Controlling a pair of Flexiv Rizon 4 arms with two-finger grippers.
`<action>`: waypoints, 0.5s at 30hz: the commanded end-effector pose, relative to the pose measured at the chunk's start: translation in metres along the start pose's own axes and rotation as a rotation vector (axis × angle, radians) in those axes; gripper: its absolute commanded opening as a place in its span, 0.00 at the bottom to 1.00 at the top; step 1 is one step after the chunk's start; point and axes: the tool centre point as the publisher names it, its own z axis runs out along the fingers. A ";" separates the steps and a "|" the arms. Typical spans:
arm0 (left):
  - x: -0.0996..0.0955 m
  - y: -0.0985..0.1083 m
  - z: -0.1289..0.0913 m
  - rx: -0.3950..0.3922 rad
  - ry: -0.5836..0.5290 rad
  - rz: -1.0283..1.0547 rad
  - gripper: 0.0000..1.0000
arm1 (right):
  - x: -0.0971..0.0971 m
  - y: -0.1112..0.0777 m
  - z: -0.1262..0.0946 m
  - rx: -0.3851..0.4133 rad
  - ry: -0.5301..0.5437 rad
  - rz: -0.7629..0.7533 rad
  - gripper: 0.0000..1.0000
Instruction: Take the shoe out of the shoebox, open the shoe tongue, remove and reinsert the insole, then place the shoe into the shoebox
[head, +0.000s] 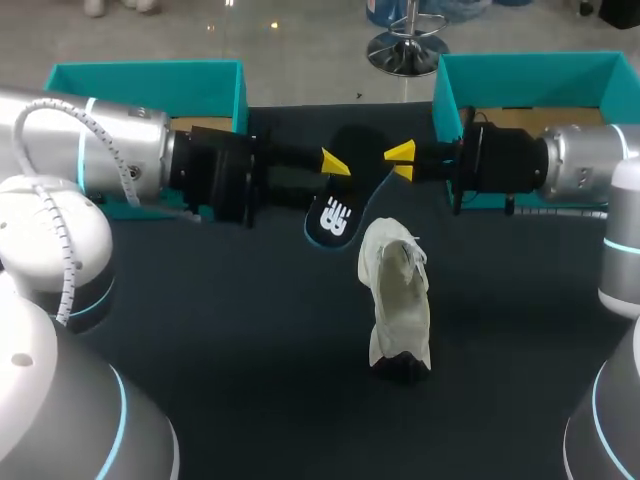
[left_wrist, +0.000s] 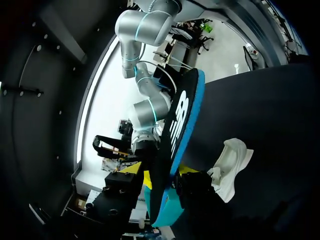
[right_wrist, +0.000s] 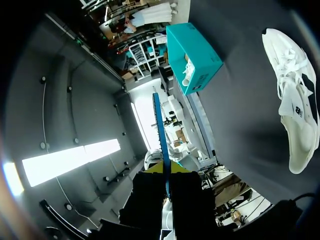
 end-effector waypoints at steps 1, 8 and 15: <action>-0.009 0.009 -0.026 0.030 0.007 0.027 1.00 | 0.000 0.001 0.001 0.002 -0.002 0.001 0.00; -0.036 0.026 -0.052 0.080 0.157 0.172 1.00 | 0.000 0.001 0.001 0.002 -0.002 0.001 0.00; -0.065 0.033 -0.074 0.239 0.395 0.323 1.00 | -0.005 0.004 0.002 0.010 -0.013 -0.007 0.00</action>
